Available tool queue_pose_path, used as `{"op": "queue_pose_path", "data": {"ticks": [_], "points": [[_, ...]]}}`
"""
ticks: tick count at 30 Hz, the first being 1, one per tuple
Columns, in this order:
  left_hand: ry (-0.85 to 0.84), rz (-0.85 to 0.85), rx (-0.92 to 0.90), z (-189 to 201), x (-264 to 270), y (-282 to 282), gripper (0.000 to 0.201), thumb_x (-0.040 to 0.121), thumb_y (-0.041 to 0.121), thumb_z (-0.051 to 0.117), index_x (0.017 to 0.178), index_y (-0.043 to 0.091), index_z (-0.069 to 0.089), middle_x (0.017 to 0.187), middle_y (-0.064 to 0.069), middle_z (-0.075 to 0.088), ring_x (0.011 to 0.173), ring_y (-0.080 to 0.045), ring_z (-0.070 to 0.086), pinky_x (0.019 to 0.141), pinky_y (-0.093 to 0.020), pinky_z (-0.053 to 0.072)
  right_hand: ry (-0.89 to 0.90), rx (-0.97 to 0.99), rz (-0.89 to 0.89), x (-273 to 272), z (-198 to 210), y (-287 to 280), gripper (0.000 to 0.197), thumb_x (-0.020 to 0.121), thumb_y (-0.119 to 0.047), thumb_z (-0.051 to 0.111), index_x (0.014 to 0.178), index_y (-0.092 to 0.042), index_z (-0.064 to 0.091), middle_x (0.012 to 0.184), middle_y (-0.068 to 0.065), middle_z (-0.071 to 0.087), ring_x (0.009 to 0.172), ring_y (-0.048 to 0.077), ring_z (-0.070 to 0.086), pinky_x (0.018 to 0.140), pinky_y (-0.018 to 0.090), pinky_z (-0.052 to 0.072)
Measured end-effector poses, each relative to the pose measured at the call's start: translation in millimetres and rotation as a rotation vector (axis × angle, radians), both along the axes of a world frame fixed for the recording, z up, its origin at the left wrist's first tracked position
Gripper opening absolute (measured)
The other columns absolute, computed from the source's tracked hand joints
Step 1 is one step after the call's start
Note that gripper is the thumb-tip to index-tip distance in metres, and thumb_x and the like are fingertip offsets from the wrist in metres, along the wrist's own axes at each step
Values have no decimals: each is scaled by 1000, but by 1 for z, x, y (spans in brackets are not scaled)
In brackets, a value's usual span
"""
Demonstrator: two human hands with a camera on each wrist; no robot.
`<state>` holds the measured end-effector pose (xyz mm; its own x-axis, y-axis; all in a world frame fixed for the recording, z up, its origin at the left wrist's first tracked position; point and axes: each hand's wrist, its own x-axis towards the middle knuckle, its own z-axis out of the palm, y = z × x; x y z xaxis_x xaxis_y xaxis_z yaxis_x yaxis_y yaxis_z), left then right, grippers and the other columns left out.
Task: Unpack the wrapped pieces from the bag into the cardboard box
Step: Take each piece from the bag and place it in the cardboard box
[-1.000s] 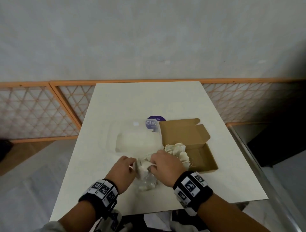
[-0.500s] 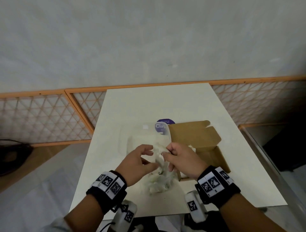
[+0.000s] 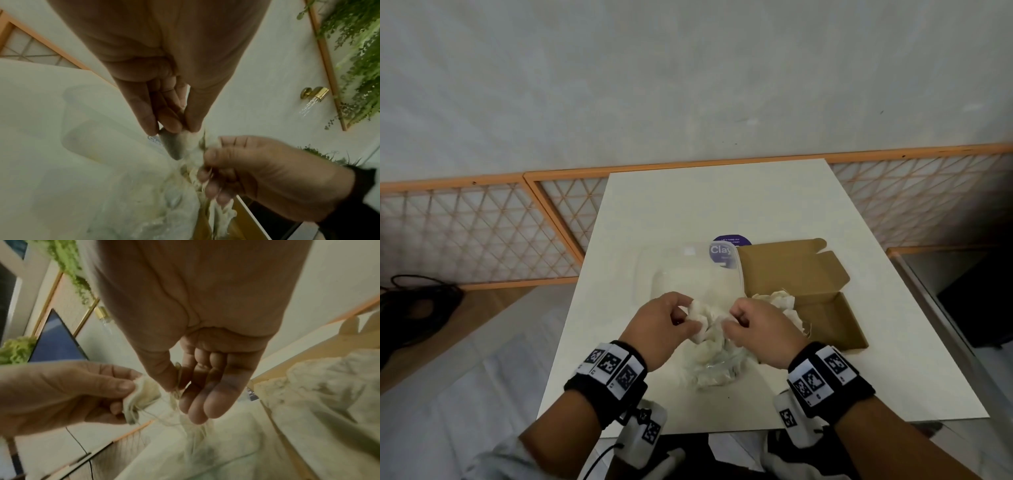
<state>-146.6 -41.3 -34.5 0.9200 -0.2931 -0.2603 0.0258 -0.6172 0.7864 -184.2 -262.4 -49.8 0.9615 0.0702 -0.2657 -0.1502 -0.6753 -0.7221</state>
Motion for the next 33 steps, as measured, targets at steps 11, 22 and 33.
{"op": "queue_pose_path", "data": {"ticks": [11,22,33], "points": [[-54,-25,-161,38,-10,0,46,86,27,83,124,36,58,78,3,65,69,-3,60,71,-18,51,-121,194,50,-13,61,3,51,98,-17,59,146,-34,53,132,-17,63,76,8,67,73,15,51],[-115,-55,-481,80,-20,-11,32,94,8,73,120,27,68,83,-1,69,80,-25,62,80,-34,52,-181,666,-8,-18,86,1,11,101,-4,64,110,-5,70,84,4,72,79,15,70,75,26,58],[-166,-11,-471,105,-23,-9,9,93,18,74,95,10,72,87,-5,80,71,-25,59,69,-33,46,-294,495,-69,-6,83,-2,12,100,-9,67,103,-18,74,91,4,72,70,17,60,66,27,55]]}}
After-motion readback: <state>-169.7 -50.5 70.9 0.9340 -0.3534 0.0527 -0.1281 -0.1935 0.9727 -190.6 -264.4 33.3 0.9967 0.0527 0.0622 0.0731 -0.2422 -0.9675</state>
